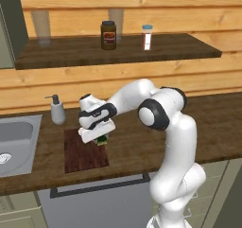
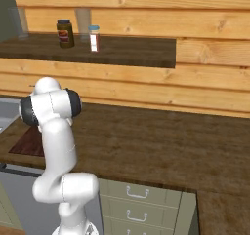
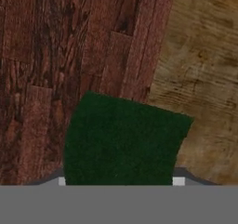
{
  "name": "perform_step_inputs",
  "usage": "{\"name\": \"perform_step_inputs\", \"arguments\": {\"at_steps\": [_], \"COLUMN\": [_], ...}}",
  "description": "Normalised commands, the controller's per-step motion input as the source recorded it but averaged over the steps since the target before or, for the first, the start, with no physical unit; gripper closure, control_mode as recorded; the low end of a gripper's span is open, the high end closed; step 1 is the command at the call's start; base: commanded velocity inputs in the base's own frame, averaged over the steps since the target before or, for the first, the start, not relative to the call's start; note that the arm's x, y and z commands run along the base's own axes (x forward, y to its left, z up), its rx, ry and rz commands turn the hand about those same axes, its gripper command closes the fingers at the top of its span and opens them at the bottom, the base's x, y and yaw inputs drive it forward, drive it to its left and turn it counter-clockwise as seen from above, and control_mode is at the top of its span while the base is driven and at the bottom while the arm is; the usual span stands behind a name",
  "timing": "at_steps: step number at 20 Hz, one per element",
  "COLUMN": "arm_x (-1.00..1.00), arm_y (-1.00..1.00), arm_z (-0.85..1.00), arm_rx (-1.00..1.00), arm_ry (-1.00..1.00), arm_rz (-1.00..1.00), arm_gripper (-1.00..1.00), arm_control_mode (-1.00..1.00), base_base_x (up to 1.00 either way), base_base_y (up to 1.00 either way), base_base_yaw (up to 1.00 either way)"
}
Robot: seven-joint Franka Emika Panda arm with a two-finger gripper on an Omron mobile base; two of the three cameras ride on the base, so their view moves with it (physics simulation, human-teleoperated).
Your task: Pick up the sponge from the counter and clean the cutting board by briefly scrubbing or pressing down on the cutting board. Once finished, release the sponge.
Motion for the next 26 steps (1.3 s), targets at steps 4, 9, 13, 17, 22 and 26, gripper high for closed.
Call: {"name": "perform_step_inputs", "arguments": {"at_steps": [4,9,13,17,22,26], "arm_x": [0.00,-0.02,-0.18,-0.22,-0.08,0.00], "arm_y": [0.37,0.16,0.20,0.34,0.47,0.62], "arm_z": [-0.28,-0.03,0.00,-0.01,-0.12,-0.20], "arm_rx": [0.00,0.00,0.00,0.00,0.00,0.00], "arm_ry": [0.00,-0.05,-0.03,-0.03,-0.03,-0.03], "arm_rz": [0.04,0.00,-0.03,-0.02,-0.01,0.00], "arm_gripper": [1.00,1.00,1.00,1.00,1.00,1.00], "arm_control_mode": [-1.00,-1.00,-1.00,-1.00,-1.00,-1.00], "base_base_x": [0.00,0.00,0.00,0.00,0.00,0.00], "base_base_y": [0.00,0.00,0.00,0.00,0.00,0.00], "base_base_yaw": [0.00,0.00,0.00,0.00,0.00,0.00]}}
